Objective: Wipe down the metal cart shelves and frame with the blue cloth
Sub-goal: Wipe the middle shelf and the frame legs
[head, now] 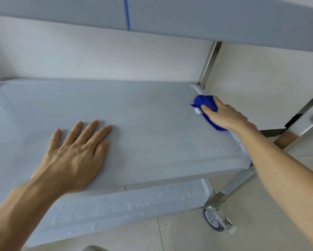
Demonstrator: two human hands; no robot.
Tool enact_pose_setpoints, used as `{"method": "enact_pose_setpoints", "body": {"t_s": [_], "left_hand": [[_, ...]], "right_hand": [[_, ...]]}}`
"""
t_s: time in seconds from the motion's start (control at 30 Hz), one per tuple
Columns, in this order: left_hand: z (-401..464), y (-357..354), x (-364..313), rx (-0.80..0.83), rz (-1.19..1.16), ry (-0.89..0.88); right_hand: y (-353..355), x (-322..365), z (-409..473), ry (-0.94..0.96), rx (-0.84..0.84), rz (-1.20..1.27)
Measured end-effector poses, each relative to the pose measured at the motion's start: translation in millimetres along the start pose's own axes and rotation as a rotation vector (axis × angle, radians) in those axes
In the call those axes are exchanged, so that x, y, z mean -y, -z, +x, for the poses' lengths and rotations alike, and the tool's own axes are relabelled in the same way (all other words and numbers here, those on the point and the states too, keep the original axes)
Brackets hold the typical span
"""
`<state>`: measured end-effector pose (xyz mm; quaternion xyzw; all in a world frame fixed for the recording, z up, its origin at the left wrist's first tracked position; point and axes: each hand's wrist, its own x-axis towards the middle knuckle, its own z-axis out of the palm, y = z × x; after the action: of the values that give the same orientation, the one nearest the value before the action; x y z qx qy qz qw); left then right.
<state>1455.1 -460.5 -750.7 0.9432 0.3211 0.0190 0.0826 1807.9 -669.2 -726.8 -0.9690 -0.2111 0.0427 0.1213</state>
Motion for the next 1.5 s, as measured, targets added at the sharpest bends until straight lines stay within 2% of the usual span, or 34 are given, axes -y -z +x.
{"method": "enact_pose_setpoints", "body": {"t_s": [0.07,0.13,0.33,0.4,0.5,0.6,0.67,0.77,0.9,1.03,1.27,1.5], "left_hand": [[0,-1,2,-0.001,-0.013,-0.002],[0,-2,3,-0.001,-0.022,-0.006],[0,-1,3,-0.016,-0.038,-0.001],[-1,0,2,-0.014,-0.04,0.005],[-1,4,-10,-0.033,0.019,0.018],[0,6,-34,-0.075,0.046,0.013],[-5,4,-52,-0.075,0.006,-0.094],[-14,-6,-69,-0.033,-0.019,-0.217],[-13,-13,-69,-0.069,0.032,-0.227],[-12,-13,-68,-0.071,0.052,-0.217],[-16,-14,-67,-0.075,0.065,-0.214],[-13,-12,-72,-0.066,0.079,-0.2]], "right_hand": [[-7,24,7,0.001,-0.021,-0.084],[-18,45,-7,0.08,-0.003,-0.15],[-34,51,-124,0.54,0.063,-0.132],[-25,38,-153,0.593,0.058,-0.124],[-8,13,-163,0.539,0.05,-0.153],[-5,-4,-148,0.378,-0.039,-0.174],[-6,-12,-122,0.222,-0.079,-0.199],[-1,-14,-73,0.041,-0.013,-0.12],[0,-4,-43,0.002,-0.047,-0.091],[-11,-16,-80,-0.014,-0.047,-0.179],[-15,-15,-158,0.199,0.008,-0.315],[-26,4,-212,0.509,-0.007,-0.203]]}}
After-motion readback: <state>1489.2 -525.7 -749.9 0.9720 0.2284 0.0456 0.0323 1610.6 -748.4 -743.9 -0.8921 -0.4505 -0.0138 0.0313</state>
